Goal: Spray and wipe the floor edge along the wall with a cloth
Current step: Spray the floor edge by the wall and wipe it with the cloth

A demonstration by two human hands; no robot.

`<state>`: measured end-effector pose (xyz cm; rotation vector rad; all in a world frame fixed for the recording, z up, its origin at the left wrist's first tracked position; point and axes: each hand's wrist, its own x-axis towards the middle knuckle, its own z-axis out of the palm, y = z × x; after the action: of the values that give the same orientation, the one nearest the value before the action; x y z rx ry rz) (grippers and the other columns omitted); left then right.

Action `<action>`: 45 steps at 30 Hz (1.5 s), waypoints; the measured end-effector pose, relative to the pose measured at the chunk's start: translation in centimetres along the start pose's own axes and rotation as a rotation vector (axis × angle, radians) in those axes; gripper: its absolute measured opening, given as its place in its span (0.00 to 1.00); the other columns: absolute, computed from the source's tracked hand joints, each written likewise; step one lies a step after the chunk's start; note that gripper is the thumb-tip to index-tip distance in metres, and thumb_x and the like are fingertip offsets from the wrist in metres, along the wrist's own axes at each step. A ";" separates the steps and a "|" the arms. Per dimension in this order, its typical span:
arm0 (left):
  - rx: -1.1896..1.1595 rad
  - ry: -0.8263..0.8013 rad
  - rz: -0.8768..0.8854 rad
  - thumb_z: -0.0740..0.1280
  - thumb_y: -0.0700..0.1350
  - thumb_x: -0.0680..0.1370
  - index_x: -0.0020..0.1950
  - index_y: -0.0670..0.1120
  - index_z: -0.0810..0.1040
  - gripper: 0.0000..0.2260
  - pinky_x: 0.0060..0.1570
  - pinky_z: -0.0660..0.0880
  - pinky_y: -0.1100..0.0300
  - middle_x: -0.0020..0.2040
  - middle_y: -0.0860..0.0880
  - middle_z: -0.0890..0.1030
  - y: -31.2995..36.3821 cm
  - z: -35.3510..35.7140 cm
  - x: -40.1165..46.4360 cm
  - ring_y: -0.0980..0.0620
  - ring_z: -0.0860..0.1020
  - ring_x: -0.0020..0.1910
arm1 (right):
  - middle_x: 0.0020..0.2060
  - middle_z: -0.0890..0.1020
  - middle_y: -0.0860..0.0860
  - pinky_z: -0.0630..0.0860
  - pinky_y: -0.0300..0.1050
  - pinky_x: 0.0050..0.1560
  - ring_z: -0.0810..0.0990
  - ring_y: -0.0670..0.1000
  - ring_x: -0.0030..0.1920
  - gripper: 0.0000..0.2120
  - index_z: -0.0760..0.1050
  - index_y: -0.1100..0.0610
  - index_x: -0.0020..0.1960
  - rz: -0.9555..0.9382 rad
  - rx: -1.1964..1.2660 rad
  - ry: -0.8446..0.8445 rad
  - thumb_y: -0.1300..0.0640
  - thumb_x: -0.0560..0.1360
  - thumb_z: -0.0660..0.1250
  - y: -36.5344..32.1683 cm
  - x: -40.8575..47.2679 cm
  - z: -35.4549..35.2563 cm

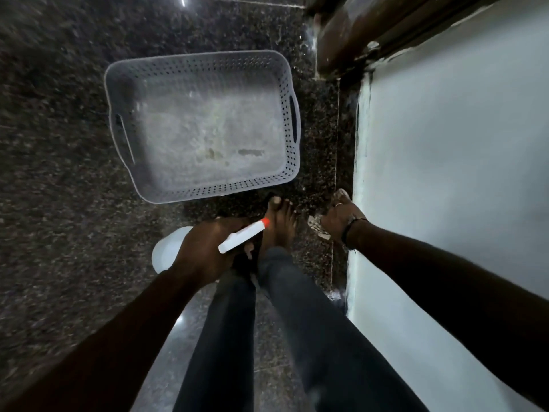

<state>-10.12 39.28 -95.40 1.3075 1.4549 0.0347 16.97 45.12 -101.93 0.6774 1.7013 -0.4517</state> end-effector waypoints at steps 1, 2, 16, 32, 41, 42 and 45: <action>-0.004 0.005 -0.007 0.71 0.44 0.71 0.33 0.60 0.69 0.15 0.26 0.61 0.68 0.25 0.57 0.71 -0.1 0.3 0.2 0.58 0.72 0.27 | 0.71 0.70 0.57 0.43 0.63 0.76 0.58 0.61 0.75 0.22 0.66 0.54 0.72 -0.052 -0.053 -0.071 0.49 0.82 0.50 0.3 0.2 0.1; -0.023 0.002 -0.018 0.71 0.47 0.70 0.32 0.61 0.69 0.14 0.27 0.61 0.67 0.25 0.55 0.72 -0.2 0.6 0.3 0.57 0.73 0.27 | 0.70 0.72 0.55 0.43 0.63 0.76 0.59 0.60 0.75 0.21 0.70 0.52 0.69 -0.085 -0.131 -0.117 0.48 0.81 0.51 0.7 0.3 0.0; -0.142 -0.039 -0.040 0.68 0.52 0.69 0.36 0.61 0.73 0.05 0.33 0.74 0.51 0.32 0.52 0.80 2.5 0.9 2.6 0.55 0.78 0.32 | 0.71 0.69 0.62 0.47 0.60 0.77 0.61 0.63 0.74 0.20 0.68 0.56 0.71 0.100 0.016 0.070 0.54 0.82 0.50 3.1 1.2 -1.0; -0.025 0.149 0.118 0.65 0.48 0.69 0.55 0.55 0.78 0.15 0.35 0.75 0.50 0.38 0.52 0.83 5.5 -3.1 6.0 0.48 0.80 0.37 | 0.68 0.73 0.57 0.61 0.59 0.73 0.68 0.58 0.71 0.19 0.70 0.57 0.68 -0.008 0.159 -0.129 0.55 0.80 0.55 3.9 -0.5 -6.4; 0.026 0.159 0.046 0.69 0.48 0.70 0.39 0.51 0.75 0.04 0.30 0.69 0.56 0.33 0.51 0.79 7.6 -4.7 7.2 0.46 0.78 0.34 | 0.65 0.76 0.60 0.57 0.56 0.74 0.71 0.58 0.68 0.20 0.71 0.58 0.67 -0.118 0.128 0.061 0.51 0.80 0.53 5.1 -1.6 -6.8; 0.001 0.169 0.049 0.69 0.48 0.70 0.41 0.51 0.76 0.04 0.31 0.71 0.55 0.34 0.51 0.79 7.6 -4.8 7.2 0.46 0.78 0.35 | 0.65 0.76 0.59 0.56 0.57 0.75 0.71 0.58 0.68 0.19 0.71 0.57 0.67 -0.111 0.109 0.063 0.52 0.80 0.53 5.4 -0.9 -7.0; -0.047 0.163 0.059 0.68 0.50 0.69 0.48 0.53 0.78 0.08 0.35 0.74 0.51 0.38 0.51 0.82 7.8 -4.9 7.4 0.46 0.79 0.38 | 0.64 0.77 0.56 0.49 0.61 0.76 0.71 0.57 0.69 0.19 0.72 0.52 0.66 -0.063 0.074 0.074 0.51 0.81 0.51 6.5 0.9 -7.6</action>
<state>-6.62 50.38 -93.59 1.3334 1.5426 0.2174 15.41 54.94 -100.61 0.7028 1.7873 -0.5421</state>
